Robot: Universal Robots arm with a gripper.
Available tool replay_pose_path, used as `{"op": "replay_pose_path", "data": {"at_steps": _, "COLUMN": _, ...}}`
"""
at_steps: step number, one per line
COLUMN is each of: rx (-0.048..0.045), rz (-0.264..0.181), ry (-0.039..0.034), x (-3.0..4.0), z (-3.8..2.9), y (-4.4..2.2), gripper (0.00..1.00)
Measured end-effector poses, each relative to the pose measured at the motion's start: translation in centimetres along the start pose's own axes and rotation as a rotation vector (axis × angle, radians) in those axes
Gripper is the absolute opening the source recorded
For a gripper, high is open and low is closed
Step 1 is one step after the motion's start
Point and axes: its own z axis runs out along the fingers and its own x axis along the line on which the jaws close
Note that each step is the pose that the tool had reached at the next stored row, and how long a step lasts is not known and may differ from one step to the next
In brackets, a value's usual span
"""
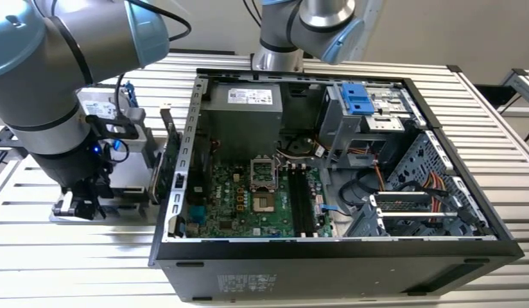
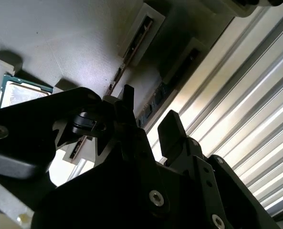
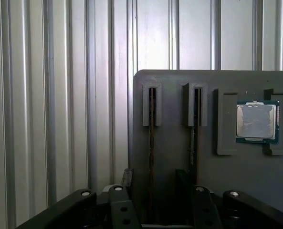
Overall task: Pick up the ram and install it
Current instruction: 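Pick up the ram and move it above insertion slot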
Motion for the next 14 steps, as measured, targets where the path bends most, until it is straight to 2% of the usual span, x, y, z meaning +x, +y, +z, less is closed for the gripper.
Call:
{"op": "replay_pose_path", "data": {"at_steps": 5, "rx": 0.0001, "rz": 0.0, "ry": -0.0001, "x": 0.02, "z": 0.01, "y": 0.0, "gripper": 1.0}}
{"op": "replay_pose_path", "data": {"at_steps": 6, "rx": 0.0001, "rz": 0.0, "ry": -0.0001, "x": 0.03, "z": 0.01, "y": 0.0, "gripper": 0.0}}
{"op": "replay_pose_path", "data": {"at_steps": 14, "rx": 0.0001, "rz": 0.0, "ry": -0.0001, "x": 0.06, "z": 0.01, "y": 0.0, "gripper": 0.0}}
